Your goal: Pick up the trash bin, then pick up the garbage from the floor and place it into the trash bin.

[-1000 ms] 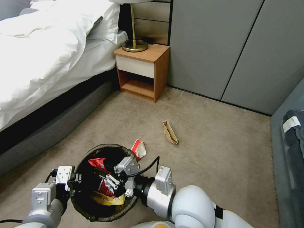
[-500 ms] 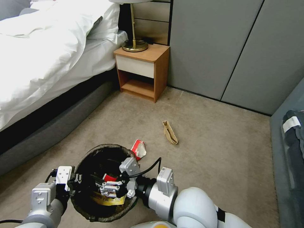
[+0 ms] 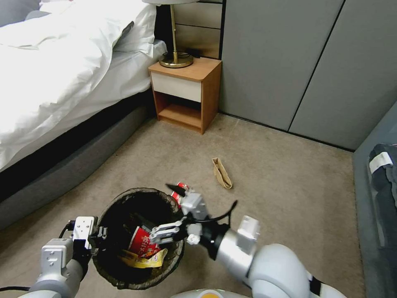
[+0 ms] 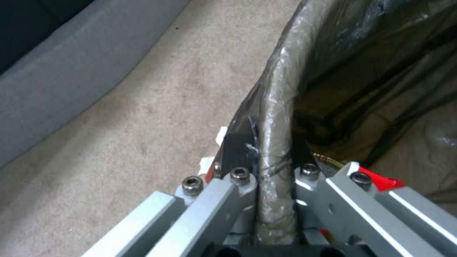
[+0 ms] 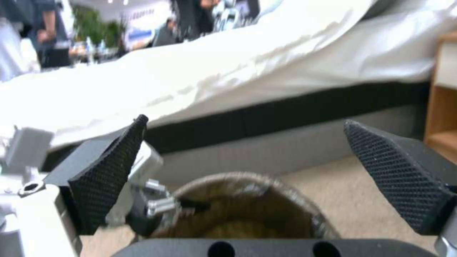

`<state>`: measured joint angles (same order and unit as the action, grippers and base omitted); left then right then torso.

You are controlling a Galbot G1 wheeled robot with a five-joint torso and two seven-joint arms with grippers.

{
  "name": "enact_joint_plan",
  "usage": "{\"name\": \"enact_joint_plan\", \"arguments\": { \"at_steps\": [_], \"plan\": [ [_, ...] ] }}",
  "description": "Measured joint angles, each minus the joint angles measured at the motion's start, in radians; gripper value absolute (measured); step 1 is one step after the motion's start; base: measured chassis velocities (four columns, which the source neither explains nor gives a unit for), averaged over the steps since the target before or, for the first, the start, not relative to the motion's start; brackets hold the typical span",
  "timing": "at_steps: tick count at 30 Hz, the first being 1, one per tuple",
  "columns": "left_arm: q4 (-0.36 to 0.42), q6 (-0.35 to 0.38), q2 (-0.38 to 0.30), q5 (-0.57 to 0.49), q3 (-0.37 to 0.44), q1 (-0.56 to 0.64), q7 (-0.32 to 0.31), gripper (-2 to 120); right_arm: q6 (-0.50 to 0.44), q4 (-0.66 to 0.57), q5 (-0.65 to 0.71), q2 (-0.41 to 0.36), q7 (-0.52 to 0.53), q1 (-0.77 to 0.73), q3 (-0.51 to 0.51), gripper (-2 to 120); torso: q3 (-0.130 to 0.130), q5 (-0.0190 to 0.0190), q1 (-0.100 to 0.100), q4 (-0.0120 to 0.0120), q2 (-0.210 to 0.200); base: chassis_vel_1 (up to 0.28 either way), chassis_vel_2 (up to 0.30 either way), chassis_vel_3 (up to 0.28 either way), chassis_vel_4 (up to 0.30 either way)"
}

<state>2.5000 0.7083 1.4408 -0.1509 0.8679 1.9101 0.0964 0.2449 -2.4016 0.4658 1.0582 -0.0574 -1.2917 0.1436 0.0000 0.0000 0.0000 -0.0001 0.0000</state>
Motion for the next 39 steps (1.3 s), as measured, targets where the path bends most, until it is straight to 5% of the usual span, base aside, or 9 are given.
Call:
{"name": "enact_joint_plan", "arguments": {
  "at_steps": [15, 29, 39],
  "plan": [
    [0.000, 0.000, -0.001, -0.023, 0.003, -0.006, 0.000, 1, -0.179, -0.102, -0.196, 0.038, 0.048, -0.228, -0.311, 100, 0.000, 0.0000, 0.000, 0.0002, 0.000, 0.000, 0.000, 0.000, 0.000],
    [0.000, 0.000, 0.002, -0.031, 0.005, -0.021, 0.005, 1, -0.323, -0.083, -0.365, 0.206, 0.159, -0.471, -0.553, 100, 0.000, 0.0000, 0.000, 0.0002, 0.000, 0.000, 0.000, 0.000, 0.000],
    [0.000, -0.008, 0.003, -0.027, 0.002, -0.039, 0.017, 1, -0.350, -0.080, -0.383, 0.255, 0.203, -0.560, -0.616, 100, 0.000, -0.0001, 0.000, 0.0001, 0.000, 0.000, 0.000, 0.000, 0.000]
  ]
}}
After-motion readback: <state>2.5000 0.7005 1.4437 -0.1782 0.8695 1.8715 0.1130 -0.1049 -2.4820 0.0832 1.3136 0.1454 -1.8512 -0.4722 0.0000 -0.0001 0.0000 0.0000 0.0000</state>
